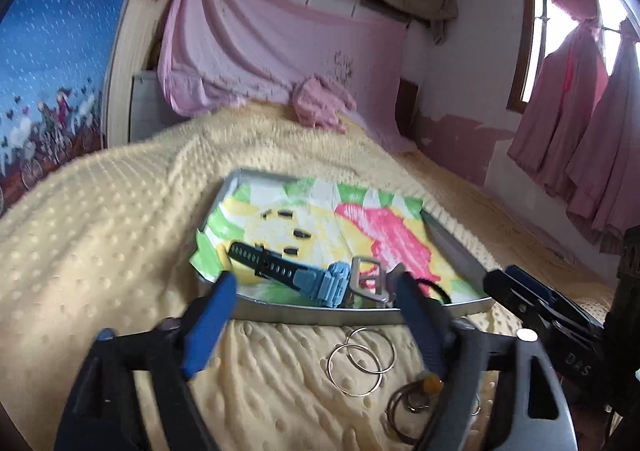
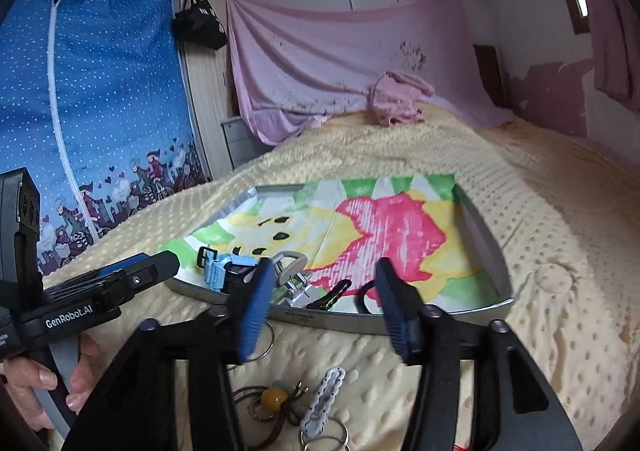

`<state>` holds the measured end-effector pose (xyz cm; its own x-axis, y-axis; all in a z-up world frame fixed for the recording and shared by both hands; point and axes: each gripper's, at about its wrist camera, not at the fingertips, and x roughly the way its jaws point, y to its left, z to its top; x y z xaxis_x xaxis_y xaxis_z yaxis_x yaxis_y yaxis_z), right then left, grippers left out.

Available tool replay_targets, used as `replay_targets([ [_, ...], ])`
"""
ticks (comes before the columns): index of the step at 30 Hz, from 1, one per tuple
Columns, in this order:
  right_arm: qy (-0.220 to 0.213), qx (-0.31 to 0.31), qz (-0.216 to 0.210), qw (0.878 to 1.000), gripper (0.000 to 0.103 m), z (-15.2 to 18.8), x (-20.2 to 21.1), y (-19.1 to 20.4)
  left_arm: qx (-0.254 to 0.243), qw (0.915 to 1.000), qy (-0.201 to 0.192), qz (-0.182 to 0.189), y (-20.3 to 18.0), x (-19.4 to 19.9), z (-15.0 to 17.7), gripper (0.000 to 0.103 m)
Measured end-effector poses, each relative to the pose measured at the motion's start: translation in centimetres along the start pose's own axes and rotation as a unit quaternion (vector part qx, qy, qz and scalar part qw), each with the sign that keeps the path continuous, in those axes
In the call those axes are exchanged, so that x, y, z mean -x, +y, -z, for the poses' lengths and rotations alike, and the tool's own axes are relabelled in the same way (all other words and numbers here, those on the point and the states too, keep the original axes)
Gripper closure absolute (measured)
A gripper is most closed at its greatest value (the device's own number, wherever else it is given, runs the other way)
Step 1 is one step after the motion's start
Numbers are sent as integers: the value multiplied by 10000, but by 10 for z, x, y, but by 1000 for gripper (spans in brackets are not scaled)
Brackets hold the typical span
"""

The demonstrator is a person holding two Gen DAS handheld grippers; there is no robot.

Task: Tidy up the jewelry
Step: 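Place the watch and bracelet strip into the tray and open both tools, then move both tools toward the keyring and red string bracelet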

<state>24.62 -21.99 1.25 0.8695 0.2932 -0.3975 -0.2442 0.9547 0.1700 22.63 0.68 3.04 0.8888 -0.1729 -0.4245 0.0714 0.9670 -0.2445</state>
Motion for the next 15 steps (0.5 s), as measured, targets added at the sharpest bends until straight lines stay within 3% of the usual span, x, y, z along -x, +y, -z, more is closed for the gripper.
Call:
replay_targets([
  [5,-273,66,131,9995,30,2,39,-2,-32,9996,-281,-26,-6,29,9,6],
  [9,-488,49,289,9984,9,7,71,-7,31,9989,-477,37,-8,51,19,0],
  [15,-801,270,331,9959,2,14,120,-8,82,9975,-698,-23,-16,81,38,0],
])
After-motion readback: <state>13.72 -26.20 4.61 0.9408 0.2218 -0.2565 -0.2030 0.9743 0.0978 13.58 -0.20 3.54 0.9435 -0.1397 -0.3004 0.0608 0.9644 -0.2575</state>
